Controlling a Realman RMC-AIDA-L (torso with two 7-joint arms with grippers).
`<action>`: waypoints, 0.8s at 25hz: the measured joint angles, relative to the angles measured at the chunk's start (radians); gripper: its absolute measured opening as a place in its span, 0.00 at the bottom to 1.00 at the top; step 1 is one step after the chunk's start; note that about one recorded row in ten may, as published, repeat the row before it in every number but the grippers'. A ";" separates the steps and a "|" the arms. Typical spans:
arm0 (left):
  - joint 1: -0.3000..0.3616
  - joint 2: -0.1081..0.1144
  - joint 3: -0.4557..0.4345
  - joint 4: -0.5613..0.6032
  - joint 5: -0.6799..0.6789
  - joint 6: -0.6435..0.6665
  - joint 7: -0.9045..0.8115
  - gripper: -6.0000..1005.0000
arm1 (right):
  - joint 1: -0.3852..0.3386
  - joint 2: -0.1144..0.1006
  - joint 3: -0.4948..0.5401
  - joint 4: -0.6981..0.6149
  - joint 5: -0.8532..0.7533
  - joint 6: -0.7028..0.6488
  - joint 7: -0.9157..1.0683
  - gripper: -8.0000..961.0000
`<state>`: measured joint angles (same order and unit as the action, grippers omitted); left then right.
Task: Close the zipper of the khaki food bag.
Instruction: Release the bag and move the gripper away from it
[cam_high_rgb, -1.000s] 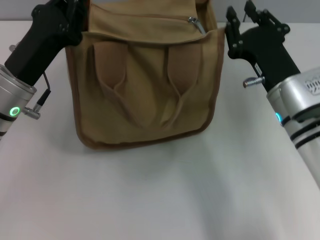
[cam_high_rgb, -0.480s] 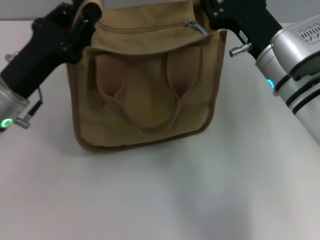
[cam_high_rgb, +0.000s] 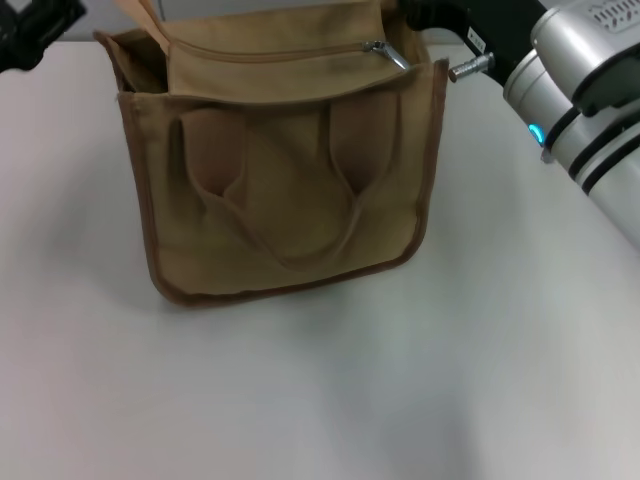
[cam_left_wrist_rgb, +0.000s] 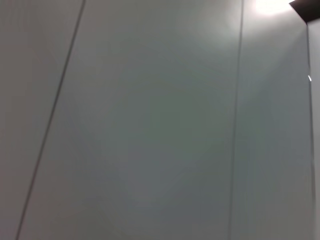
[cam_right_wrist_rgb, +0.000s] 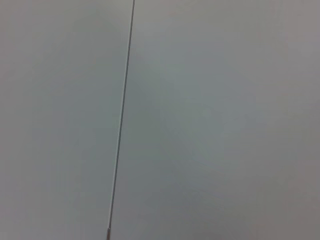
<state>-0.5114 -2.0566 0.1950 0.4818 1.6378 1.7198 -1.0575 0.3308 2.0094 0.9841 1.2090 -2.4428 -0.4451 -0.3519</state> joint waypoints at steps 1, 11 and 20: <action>0.029 0.005 0.061 0.091 -0.002 0.007 -0.063 0.75 | 0.000 -0.002 0.003 0.007 -0.001 0.006 0.000 0.53; 0.117 0.041 0.099 0.202 -0.068 0.212 -0.201 0.80 | 0.075 -0.061 0.124 0.237 -0.041 0.445 -0.030 0.53; 0.202 0.024 0.221 0.284 -0.100 0.284 -0.203 0.80 | 0.053 -0.060 0.270 0.496 0.072 0.725 -0.219 0.53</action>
<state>-0.3090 -2.0328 0.4165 0.7654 1.5374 2.0037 -1.2605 0.3835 1.9499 1.2537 1.7052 -2.3709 0.2798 -0.5707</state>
